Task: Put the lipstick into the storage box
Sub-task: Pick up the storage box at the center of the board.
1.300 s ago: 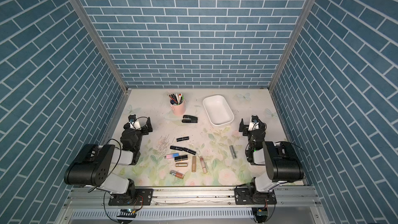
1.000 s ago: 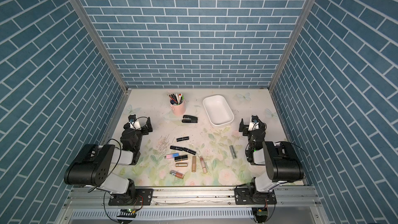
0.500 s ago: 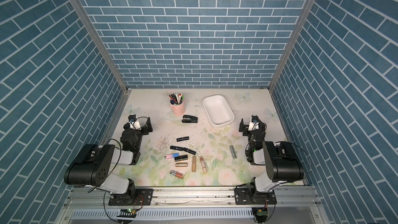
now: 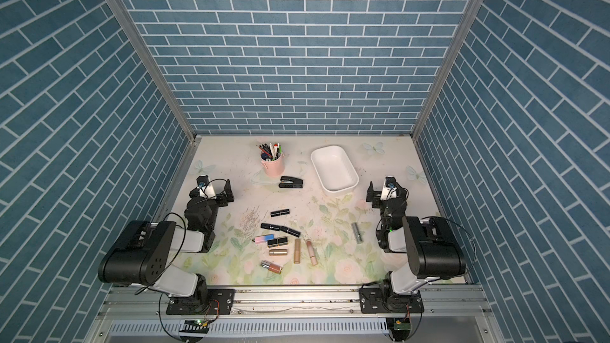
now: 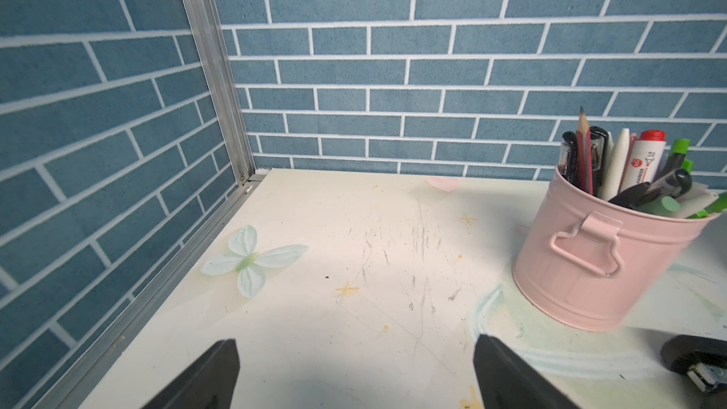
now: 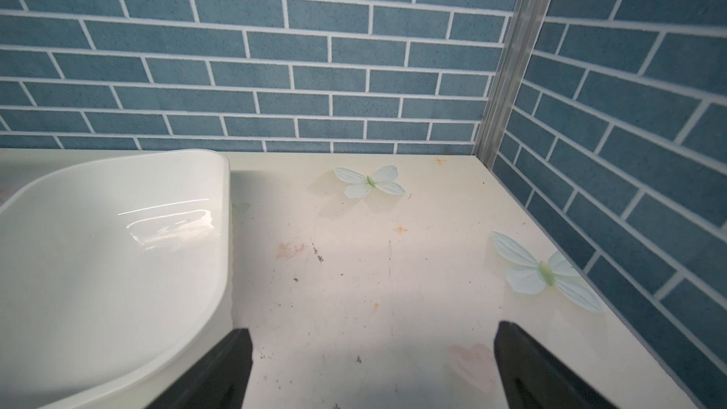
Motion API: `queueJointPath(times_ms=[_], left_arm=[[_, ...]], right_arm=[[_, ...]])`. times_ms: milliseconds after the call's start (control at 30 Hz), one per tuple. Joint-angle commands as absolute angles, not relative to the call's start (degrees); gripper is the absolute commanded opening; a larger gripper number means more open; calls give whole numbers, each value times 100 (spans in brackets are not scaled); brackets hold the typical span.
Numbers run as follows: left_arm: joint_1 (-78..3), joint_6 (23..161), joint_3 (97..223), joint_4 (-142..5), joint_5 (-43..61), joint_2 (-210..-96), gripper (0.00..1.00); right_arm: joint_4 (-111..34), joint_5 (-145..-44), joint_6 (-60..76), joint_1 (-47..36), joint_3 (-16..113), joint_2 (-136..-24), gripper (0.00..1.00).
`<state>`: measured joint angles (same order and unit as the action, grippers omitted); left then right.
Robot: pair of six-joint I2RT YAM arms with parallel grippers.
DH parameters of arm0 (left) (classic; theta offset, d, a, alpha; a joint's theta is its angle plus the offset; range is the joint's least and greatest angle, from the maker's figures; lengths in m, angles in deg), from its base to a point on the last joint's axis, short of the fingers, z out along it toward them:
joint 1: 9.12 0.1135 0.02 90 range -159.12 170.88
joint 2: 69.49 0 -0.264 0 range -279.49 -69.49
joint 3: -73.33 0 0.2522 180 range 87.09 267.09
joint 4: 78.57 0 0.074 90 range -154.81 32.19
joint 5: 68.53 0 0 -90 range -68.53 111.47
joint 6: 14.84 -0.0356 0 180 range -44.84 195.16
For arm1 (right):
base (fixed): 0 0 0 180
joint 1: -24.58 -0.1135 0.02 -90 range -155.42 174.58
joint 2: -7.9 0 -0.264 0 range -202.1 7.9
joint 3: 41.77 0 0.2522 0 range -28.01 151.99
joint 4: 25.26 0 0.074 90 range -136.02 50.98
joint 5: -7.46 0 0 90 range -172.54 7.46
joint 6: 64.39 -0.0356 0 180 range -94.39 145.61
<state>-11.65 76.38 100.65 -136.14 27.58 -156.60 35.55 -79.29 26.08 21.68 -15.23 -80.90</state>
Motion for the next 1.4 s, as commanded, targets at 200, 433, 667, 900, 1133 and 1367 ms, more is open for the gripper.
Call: queueJointPath(times_ms=[200, 433, 667, 900, 1133, 1367], left_arm=[[-1149, 7650, 11107, -11432, 2717, -15325, 99], [-1180, 8149, 12083, -9862, 2442, -15344, 100], [-1185, 8814, 12549, -8852, 2285, -14847, 99], [-1247, 9593, 12941, -8084, 684, -14531, 100], [-1895, 9767, 12990, -7315, 219, -14022, 100], [-2468, 9861, 12969, -6827, 349, -13592, 100]], right_arm=[[3210, -7639, 2623, 2150, -1482, -7765, 100], [1651, -7464, 2568, 2147, -895, -7080, 99], [-344, -7982, 1440, 2180, 189, -6508, 98], [-1966, -10343, 158, 2129, 1606, -6880, 90], [-4569, -10601, 317, 1170, 3076, -7714, 91], [-5630, -9376, 166, 707, 3642, -8080, 91]])
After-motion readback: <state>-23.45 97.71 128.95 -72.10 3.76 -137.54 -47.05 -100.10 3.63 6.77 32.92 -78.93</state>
